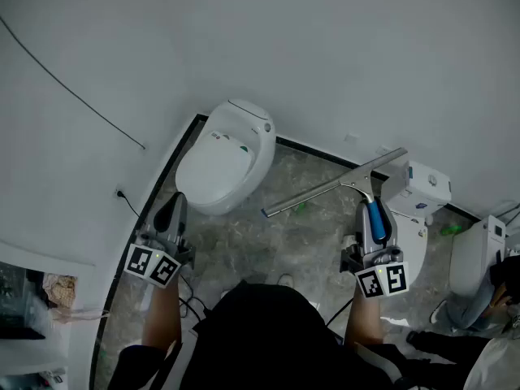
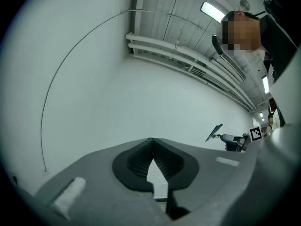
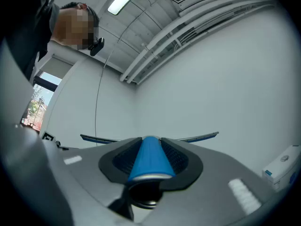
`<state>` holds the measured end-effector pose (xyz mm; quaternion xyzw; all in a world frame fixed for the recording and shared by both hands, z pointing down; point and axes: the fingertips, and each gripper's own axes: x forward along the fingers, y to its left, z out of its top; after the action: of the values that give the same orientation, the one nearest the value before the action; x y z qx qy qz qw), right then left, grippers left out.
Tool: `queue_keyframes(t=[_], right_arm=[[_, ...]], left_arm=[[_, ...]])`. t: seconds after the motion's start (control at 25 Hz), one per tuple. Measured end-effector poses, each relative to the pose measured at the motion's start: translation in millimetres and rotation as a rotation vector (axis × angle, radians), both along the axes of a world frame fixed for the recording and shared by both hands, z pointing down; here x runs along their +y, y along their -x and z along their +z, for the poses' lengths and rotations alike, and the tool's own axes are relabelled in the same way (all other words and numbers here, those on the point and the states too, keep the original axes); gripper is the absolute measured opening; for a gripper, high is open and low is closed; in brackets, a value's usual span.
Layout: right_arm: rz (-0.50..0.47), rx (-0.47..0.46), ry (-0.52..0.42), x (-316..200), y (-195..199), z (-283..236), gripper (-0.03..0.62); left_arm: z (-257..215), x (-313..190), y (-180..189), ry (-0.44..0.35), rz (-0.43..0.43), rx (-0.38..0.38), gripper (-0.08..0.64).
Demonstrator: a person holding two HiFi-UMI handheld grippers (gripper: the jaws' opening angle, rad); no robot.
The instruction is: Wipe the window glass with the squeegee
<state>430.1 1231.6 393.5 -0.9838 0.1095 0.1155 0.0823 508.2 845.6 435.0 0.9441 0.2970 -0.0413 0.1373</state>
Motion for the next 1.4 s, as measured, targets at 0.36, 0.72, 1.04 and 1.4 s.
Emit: queue_keyframes(t=[0.36, 0.72, 1.04, 1.4], right_arm=[[0.014, -0.013, -0.015, 14, 3, 3, 0.132], [-0.02, -0.017, 0.002, 10, -4, 6, 0.132], [-0.127, -0.018, -0.035, 23, -29, 7, 0.132], [-0.343, -0.047, -0.035, 0, -68, 27, 0.132]], left_arm=[[-6, 13, -3, -0.003, 0.023, 0.008, 0.001], [-3, 16, 1, -0.021, 0.018, -0.008, 0.0], [-2, 20, 11, -0.036, -0.077, -0.036, 0.002], [1, 1, 46, -0.051, -0.278, -0.067, 0.002]])
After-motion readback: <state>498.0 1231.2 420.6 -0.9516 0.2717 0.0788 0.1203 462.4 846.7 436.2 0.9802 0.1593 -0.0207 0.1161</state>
